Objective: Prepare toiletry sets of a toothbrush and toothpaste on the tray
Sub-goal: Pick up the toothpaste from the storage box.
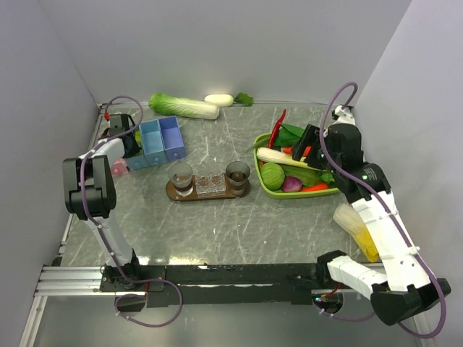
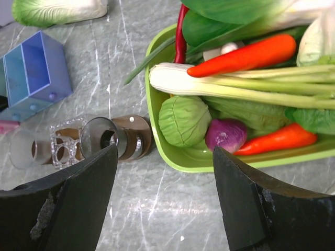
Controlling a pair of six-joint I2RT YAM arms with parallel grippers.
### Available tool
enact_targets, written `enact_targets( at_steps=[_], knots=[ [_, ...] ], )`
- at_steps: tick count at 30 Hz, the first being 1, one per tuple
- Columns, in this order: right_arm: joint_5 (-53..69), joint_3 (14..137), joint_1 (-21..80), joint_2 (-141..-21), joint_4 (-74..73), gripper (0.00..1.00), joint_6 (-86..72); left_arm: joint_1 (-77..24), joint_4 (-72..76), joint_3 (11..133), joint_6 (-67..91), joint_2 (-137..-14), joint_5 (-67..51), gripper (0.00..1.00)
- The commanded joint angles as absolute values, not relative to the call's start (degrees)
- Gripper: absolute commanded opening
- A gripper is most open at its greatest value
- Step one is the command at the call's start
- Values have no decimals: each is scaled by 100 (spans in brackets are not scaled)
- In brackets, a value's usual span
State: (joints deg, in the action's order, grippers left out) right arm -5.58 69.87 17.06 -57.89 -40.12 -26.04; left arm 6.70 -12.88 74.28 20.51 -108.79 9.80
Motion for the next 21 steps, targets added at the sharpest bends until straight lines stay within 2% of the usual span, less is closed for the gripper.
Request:
enact_targets(
  at_steps=[1,6,11,21],
  knots=[
    [-703,7479,1600,-5967,-4579,80,-3023,563,-1556,7629,2057,-11039,1485,24],
    [-387,7778,1459,-6143,-4719,80,-3138,457,-1626,7620,2109,-11145,1810,27],
    [-229,8173,1345,-6424,-4860,80,-3085,211,-1722,7725,2057,-11074,2074,36],
    [281,8534,1187,-6829,-4712,80,-2848,193,-2074,8077,2241,-10934,2619,36]
  ],
)
